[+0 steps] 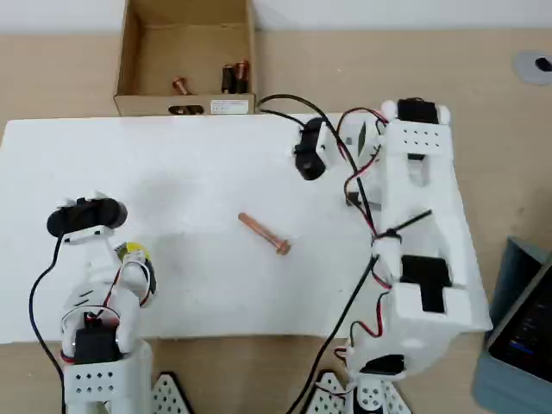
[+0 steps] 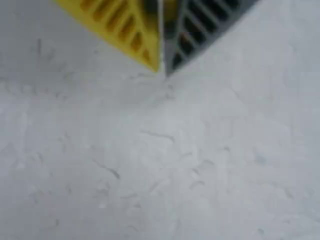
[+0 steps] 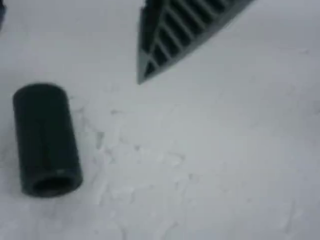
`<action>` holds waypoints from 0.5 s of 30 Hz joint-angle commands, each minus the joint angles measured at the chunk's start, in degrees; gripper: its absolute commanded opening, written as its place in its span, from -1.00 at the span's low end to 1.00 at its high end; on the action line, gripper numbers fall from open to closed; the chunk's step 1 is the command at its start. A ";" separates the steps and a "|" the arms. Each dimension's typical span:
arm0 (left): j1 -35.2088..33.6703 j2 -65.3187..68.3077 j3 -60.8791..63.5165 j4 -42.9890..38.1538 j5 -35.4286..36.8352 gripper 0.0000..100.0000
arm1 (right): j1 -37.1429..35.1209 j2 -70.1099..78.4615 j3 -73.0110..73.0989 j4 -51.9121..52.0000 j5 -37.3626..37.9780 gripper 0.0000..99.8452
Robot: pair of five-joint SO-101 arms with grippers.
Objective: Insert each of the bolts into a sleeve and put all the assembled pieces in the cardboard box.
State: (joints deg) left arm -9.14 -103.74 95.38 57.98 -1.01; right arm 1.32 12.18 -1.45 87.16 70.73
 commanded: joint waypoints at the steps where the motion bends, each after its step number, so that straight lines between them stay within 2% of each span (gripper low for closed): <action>1: -0.09 -0.57 -0.35 0.00 -0.26 -1.00 | -0.40 1.10 -0.13 -1.76 0.70 -0.58; 15: -0.09 -0.57 -0.35 -0.18 -0.26 -1.00 | -1.45 11.30 -0.13 -7.56 0.44 -0.59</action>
State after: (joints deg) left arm -9.14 -103.74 95.38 57.98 -1.01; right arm 0.44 22.64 -1.45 80.75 70.90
